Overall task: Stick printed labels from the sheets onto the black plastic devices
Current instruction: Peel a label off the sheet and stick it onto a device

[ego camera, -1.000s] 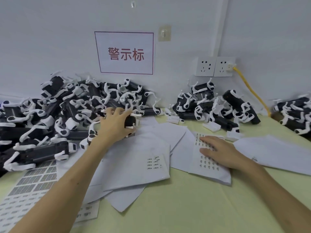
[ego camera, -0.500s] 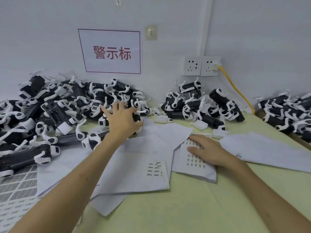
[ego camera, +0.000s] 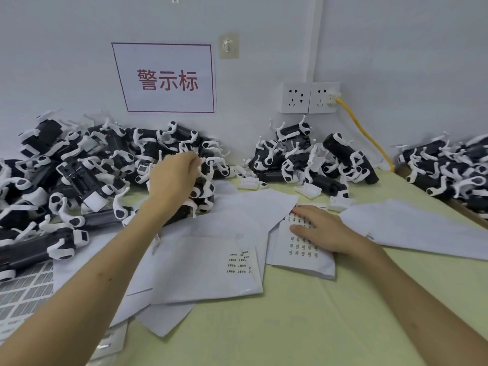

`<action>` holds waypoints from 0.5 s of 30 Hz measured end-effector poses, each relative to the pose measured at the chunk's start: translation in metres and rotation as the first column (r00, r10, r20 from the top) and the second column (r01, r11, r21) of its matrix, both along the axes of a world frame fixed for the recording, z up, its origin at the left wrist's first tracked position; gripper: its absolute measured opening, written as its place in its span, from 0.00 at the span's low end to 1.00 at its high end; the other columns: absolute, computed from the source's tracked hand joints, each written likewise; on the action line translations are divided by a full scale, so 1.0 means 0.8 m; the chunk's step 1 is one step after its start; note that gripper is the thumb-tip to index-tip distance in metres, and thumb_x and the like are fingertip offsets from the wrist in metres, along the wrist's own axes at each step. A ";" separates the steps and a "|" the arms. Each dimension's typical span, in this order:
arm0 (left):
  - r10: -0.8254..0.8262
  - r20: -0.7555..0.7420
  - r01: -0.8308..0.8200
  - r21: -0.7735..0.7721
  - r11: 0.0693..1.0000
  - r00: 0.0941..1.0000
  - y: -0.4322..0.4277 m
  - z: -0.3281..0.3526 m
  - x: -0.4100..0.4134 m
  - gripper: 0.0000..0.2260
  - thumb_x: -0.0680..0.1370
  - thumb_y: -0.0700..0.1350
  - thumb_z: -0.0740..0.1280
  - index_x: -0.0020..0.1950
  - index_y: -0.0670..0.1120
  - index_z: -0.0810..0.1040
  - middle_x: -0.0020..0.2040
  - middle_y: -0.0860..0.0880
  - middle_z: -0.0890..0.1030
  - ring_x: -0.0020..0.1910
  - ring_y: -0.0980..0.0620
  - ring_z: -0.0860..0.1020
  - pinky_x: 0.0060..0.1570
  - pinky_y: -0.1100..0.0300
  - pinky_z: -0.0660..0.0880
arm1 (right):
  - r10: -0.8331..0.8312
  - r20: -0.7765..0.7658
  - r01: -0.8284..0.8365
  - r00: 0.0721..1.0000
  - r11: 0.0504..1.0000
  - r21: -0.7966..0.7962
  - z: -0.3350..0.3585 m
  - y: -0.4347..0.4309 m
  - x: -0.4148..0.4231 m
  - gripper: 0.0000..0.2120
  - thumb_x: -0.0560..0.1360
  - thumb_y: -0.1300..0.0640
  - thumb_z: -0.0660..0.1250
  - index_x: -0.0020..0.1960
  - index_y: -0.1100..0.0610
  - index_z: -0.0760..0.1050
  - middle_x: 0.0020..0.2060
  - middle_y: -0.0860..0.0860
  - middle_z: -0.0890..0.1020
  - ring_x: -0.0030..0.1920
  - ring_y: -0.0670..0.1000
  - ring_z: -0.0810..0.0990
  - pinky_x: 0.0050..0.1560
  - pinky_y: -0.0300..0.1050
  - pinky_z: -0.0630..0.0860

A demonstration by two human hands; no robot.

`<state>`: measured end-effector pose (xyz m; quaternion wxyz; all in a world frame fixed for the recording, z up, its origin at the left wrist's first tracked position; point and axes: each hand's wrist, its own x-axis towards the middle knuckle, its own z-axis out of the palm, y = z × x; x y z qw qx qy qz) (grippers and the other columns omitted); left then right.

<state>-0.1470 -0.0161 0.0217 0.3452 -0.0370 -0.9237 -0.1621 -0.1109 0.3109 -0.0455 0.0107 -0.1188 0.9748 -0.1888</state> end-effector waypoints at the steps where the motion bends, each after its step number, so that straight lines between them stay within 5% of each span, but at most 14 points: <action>1: -0.012 0.003 0.012 0.053 0.998 1.000 -0.005 0.004 -0.001 0.13 0.85 0.46 0.59 0.51 0.44 0.82 0.38 0.46 0.83 0.39 0.40 0.81 0.41 0.46 0.78 | -0.012 -0.011 0.012 1.000 1.000 0.017 -0.002 0.000 -0.002 0.30 0.82 0.40 0.61 0.80 0.44 0.59 0.80 0.46 0.62 0.78 0.51 0.61 0.77 0.55 0.58; 6: -0.009 -0.139 0.078 0.502 0.861 0.990 -0.028 0.034 -0.001 0.11 0.84 0.42 0.61 0.49 0.44 0.83 0.34 0.50 0.80 0.28 0.57 0.79 0.31 0.60 0.78 | -0.224 -0.055 0.229 0.973 0.969 0.095 -0.009 0.015 -0.012 0.50 0.71 0.22 0.59 0.83 0.46 0.46 0.83 0.51 0.50 0.82 0.53 0.46 0.78 0.61 0.41; 9: 0.075 -0.251 0.149 0.761 0.631 0.965 -0.025 0.061 0.008 0.11 0.83 0.43 0.60 0.48 0.47 0.83 0.31 0.51 0.77 0.25 0.56 0.74 0.31 0.58 0.72 | -0.245 -0.040 0.247 0.969 0.967 0.061 -0.008 0.022 -0.013 0.52 0.68 0.21 0.61 0.82 0.46 0.49 0.81 0.51 0.60 0.81 0.53 0.54 0.78 0.62 0.42; 12: -0.026 -0.274 0.260 0.872 0.416 0.961 -0.003 0.083 0.025 0.11 0.83 0.45 0.63 0.44 0.50 0.82 0.23 0.56 0.73 0.20 0.57 0.68 0.23 0.64 0.63 | -0.235 -0.081 0.237 0.969 0.972 0.006 -0.005 0.018 -0.012 0.47 0.69 0.26 0.68 0.80 0.45 0.55 0.75 0.51 0.69 0.77 0.54 0.64 0.78 0.61 0.45; 15: -0.156 -0.283 0.323 0.848 0.420 0.946 0.034 0.079 0.047 0.12 0.83 0.49 0.66 0.41 0.50 0.82 0.23 0.56 0.74 0.19 0.57 0.66 0.19 0.67 0.61 | -0.232 -0.089 0.230 0.969 0.973 -0.035 -0.001 0.016 -0.009 0.43 0.69 0.30 0.71 0.78 0.44 0.60 0.72 0.49 0.72 0.75 0.54 0.67 0.78 0.59 0.45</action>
